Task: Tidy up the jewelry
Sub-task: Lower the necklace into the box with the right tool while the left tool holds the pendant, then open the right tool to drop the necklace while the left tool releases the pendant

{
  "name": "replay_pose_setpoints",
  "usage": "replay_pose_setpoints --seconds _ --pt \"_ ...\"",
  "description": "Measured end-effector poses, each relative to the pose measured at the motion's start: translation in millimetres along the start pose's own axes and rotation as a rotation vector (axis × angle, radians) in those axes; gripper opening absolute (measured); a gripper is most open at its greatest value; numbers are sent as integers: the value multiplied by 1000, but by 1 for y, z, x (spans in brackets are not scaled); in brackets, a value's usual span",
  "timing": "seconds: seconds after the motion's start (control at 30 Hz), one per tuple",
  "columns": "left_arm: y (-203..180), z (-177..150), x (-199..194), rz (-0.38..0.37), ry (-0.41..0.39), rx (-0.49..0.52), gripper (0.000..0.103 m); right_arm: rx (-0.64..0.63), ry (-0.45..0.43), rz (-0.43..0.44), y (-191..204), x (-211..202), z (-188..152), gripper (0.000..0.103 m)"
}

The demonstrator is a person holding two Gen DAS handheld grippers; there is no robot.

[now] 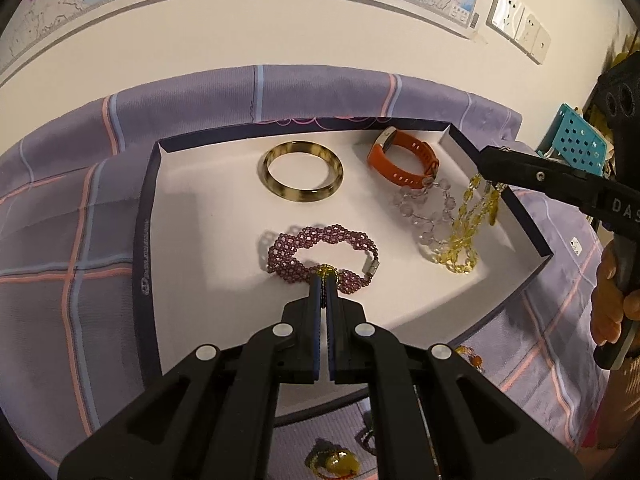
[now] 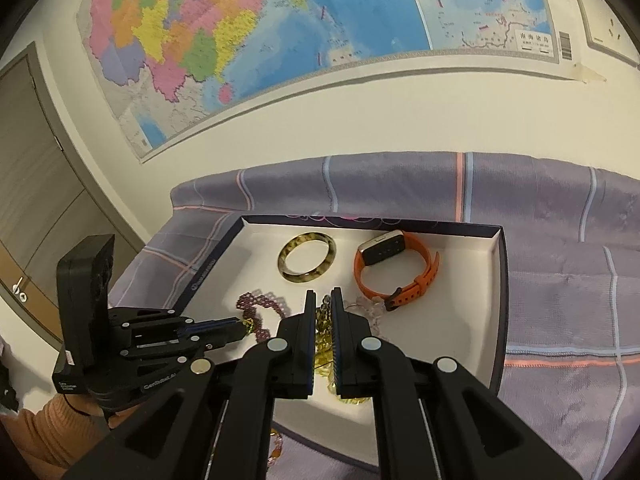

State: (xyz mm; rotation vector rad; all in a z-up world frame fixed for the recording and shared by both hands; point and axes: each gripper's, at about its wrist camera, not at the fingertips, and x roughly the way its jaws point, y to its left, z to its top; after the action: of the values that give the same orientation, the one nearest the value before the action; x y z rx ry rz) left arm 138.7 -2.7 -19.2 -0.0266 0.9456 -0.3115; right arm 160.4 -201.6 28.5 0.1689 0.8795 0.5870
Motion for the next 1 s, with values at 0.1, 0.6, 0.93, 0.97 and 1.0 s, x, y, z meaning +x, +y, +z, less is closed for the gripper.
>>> replay_pose_setpoints --seconds 0.1,0.6,0.93,0.97,1.0 --pt "1 1 4 4 8 -4 3 11 9 -11 -5 7 2 6" --pt "1 7 9 18 9 -4 14 26 37 -58 -16 21 3 13" --pt "3 4 -22 7 -74 -19 51 -4 -9 -44 -5 -14 -11 33" --pt "3 3 -27 4 -86 -22 51 -16 -12 -44 -2 -17 -13 34" --pt "3 2 -33 2 -99 -21 52 -32 -13 -35 3 -22 -16 34"
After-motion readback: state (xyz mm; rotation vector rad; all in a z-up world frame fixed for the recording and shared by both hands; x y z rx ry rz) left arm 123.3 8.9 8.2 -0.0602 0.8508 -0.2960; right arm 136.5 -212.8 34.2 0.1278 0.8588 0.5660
